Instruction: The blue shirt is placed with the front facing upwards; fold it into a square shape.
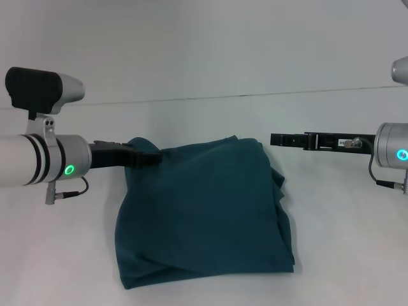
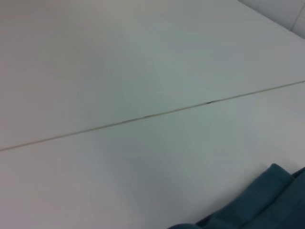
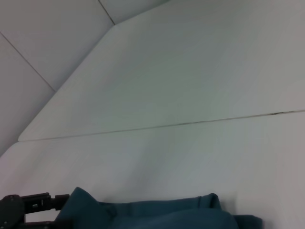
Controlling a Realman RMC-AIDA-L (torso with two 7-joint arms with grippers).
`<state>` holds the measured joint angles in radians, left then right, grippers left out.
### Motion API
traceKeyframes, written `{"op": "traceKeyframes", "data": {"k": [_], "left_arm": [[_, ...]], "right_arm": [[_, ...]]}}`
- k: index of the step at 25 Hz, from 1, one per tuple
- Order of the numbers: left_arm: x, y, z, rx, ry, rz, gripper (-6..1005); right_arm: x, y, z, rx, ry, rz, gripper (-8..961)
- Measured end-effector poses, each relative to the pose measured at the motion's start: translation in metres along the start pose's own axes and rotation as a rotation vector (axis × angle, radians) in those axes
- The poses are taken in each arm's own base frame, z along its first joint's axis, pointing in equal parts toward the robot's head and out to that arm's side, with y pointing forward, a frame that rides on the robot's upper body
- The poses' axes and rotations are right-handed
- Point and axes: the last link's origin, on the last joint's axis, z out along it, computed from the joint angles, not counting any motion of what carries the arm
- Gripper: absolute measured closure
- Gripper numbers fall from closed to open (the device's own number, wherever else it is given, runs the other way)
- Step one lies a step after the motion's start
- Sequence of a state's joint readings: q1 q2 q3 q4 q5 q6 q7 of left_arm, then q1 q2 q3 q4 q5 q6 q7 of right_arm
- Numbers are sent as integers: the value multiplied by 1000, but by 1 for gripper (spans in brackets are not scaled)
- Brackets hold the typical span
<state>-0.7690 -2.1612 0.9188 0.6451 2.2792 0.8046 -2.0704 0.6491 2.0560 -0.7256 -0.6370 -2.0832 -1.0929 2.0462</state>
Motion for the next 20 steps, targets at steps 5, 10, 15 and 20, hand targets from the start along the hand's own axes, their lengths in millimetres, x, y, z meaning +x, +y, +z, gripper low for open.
{"op": "traceKeyframes", "data": {"k": [5, 10, 15, 20], "left_arm": [[-3, -4, 1, 31, 1, 1, 248], [-4, -4, 1, 32, -2, 2, 430], [-2, -4, 0, 35, 5, 5, 619], [0, -5, 0, 35, 9, 6, 739]], "right_arm": [[0, 1, 0, -7, -1, -1, 127], [0, 3, 2, -11, 5, -6, 129], [5, 5, 6, -14, 29, -9, 130], [12, 7, 11, -18, 54, 2, 131]]}}
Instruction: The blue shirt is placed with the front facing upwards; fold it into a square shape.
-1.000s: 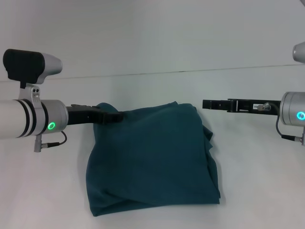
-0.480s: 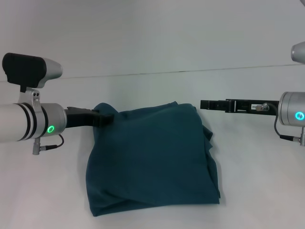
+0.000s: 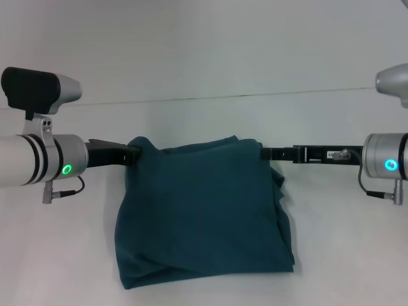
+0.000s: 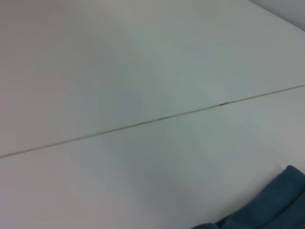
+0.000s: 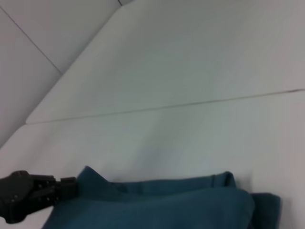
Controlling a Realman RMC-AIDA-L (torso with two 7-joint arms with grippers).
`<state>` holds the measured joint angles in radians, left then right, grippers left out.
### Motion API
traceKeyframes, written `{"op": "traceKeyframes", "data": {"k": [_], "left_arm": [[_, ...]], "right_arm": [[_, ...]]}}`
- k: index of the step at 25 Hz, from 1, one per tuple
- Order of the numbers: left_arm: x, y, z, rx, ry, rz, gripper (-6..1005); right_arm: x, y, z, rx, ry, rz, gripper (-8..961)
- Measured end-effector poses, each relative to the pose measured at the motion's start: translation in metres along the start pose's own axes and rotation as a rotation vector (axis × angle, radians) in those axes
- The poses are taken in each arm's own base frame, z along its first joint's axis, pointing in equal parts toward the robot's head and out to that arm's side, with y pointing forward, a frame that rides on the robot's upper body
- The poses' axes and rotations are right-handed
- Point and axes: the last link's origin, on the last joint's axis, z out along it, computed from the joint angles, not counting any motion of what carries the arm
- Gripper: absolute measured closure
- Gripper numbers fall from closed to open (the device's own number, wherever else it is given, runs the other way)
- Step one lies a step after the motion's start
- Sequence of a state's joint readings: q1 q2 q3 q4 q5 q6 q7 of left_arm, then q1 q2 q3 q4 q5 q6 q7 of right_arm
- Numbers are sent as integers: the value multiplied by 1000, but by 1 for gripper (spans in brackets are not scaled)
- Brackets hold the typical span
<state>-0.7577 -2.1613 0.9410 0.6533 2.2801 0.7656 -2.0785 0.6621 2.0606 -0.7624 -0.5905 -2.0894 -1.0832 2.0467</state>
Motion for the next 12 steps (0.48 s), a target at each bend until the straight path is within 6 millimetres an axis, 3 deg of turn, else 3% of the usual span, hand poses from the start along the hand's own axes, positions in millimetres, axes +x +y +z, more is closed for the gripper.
{"op": "traceKeyframes", "data": {"k": [7, 10, 12], "left_arm": [[0, 0, 0, -2, 0, 2, 915], [1, -1, -1, -1, 2, 3, 1000], [2, -1, -2, 2, 6, 5, 1000]], "right_arm": [[8, 2, 16, 24, 21, 11, 133], [9, 6, 22, 28, 26, 8, 243], [9, 9, 26, 25, 27, 6, 316]]}}
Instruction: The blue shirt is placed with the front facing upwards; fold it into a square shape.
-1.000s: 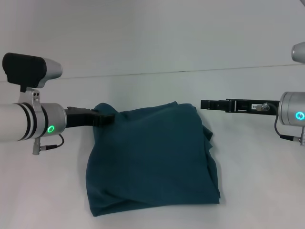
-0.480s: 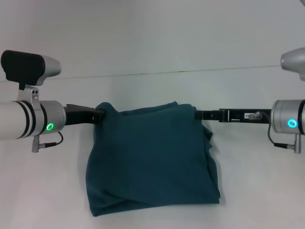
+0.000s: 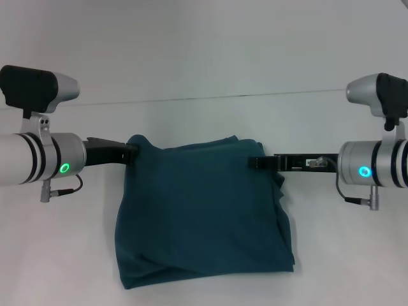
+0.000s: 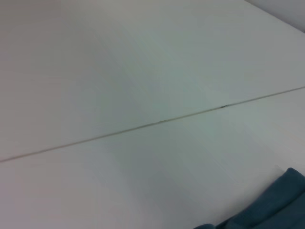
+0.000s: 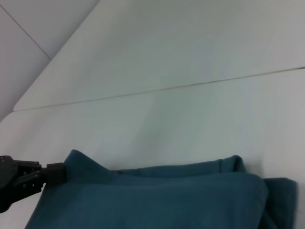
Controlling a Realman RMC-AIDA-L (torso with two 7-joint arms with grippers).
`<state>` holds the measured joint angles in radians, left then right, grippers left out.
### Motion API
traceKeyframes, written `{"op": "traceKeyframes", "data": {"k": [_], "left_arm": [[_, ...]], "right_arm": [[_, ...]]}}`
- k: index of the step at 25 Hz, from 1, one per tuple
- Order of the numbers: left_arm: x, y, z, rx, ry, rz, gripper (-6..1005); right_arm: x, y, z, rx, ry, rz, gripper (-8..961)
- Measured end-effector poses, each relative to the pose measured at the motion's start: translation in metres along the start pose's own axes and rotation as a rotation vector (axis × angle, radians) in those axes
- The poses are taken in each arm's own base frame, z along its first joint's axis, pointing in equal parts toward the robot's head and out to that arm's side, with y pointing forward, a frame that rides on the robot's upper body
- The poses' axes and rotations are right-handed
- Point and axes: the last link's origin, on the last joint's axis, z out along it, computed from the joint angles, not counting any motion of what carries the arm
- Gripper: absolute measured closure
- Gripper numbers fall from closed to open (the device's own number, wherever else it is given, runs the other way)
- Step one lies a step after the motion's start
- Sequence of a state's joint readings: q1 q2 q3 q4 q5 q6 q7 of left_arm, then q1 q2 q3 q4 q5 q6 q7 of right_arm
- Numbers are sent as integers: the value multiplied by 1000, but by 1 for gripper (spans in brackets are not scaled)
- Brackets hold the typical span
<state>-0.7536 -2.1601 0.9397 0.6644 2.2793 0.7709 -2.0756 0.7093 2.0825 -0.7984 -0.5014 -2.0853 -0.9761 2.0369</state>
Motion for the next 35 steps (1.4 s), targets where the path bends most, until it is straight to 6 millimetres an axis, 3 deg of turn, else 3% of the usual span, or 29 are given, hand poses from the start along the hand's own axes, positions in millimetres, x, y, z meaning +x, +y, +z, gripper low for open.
{"op": "traceKeyframes", "data": {"k": [5, 24, 35], "left_arm": [[0, -1, -1, 2, 1, 2, 1000], [-3, -5, -3, 16, 6, -4, 1001], [-4, -7, -5, 22, 9, -6, 1001]], "right_arm": [[2, 1, 6, 11, 2, 10, 368], [4, -2, 5, 20, 0, -6, 950], [5, -6, 0, 24, -8, 11, 949]]}}
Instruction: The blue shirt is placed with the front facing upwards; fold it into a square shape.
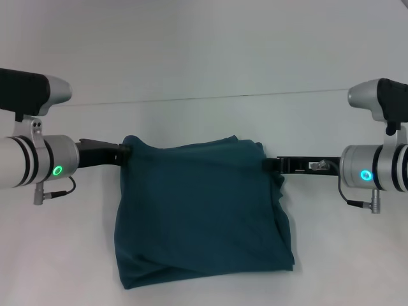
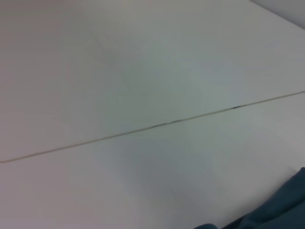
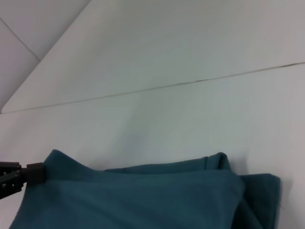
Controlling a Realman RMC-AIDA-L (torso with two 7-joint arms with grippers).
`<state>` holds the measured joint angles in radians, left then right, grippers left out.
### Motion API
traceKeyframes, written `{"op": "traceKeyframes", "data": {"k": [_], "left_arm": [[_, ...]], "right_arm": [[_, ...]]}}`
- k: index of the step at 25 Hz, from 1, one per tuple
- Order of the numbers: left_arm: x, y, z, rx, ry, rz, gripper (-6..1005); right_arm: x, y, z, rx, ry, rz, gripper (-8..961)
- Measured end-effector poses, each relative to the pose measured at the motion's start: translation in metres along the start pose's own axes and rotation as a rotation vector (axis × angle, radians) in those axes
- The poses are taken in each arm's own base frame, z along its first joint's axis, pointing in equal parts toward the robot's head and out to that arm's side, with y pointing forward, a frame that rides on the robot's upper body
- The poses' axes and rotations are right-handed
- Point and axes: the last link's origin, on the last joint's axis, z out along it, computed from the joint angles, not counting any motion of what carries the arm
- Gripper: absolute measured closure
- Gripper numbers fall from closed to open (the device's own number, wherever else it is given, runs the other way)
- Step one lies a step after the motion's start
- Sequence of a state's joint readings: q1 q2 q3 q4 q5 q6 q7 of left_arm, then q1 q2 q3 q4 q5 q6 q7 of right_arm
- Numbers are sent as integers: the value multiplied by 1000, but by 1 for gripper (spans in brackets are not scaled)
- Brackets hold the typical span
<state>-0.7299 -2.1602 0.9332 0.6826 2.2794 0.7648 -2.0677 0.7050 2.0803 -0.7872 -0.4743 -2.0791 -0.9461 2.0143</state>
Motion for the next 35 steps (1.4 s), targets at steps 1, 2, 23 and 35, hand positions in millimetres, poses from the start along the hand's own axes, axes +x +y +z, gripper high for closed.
{"op": "traceKeyframes", "data": {"k": [1, 2, 23, 35], "left_arm": [[0, -1, -1, 3, 2, 0, 1001], [0, -2, -2, 7, 6, -2, 1001], [-6, -1, -4, -8, -9, 2, 981], [-8, -13, -33, -28, 21, -56, 432]], "right_arm": [[0, -1, -1, 0, 0, 2, 949], [1, -1, -1, -1, 1, 4, 949], [3, -7, -6, 6, -23, 33, 832], [9, -9, -34, -82, -34, 6, 377]]}}
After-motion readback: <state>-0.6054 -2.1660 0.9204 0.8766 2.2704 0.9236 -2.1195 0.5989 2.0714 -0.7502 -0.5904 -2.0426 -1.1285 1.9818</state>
